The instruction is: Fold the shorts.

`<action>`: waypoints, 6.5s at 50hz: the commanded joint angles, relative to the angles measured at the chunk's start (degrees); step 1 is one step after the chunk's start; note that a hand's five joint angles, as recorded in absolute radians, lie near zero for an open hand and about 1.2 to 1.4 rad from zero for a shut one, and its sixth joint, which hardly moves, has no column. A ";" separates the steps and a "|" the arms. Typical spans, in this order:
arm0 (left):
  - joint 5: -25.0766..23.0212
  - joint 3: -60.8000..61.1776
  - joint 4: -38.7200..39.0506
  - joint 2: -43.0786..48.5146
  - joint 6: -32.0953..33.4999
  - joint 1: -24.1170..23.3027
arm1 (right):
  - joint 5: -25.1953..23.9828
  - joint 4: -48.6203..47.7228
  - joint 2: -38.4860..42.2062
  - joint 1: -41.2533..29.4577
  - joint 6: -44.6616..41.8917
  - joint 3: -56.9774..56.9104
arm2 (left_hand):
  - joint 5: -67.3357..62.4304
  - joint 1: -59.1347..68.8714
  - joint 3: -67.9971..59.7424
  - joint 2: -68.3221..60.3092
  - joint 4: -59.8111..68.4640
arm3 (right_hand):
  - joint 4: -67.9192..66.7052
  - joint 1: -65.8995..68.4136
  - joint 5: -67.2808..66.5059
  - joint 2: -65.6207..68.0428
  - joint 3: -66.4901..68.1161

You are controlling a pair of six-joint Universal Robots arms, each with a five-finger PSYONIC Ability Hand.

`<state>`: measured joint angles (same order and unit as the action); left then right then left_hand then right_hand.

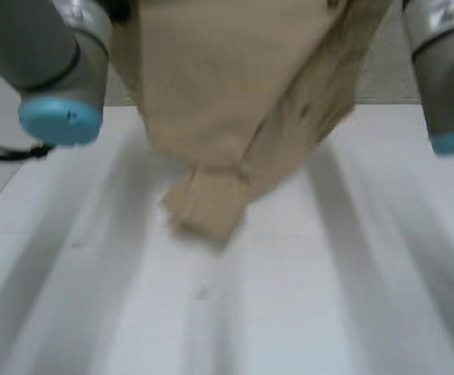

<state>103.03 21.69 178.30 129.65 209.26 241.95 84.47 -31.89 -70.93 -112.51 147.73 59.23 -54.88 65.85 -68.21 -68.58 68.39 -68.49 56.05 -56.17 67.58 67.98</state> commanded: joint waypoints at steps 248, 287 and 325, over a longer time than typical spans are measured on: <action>-0.37 76.83 20.33 -23.03 -14.32 -5.08 | 1.48 21.96 0.88 20.32 -25.11 38.16 | 54.88 -55.85 58.21 58.58 -58.39 | -11.51 23.95 -13.83 12.42 12.02; -1.16 43.90 12.88 -7.32 -16.41 -14.83 | -11.53 23.88 -0.18 0.18 24.61 23.83 | 54.83 -55.81 58.16 58.53 -58.34 | 58.49 -46.05 56.17 -57.58 -57.98; -3.45 39.04 -4.98 9.05 -29.79 -16.68 | -6.16 38.83 17.23 1.68 15.75 16.54 | 52.65 -53.62 55.98 56.35 -56.15 | 58.49 -46.05 56.17 -57.58 -57.98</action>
<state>99.31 59.14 172.80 139.84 179.37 224.74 77.11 6.68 -53.41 -110.75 164.61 75.58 -2.66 11.22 -12.26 -11.60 11.77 -13.35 10.91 -3.89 12.80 11.86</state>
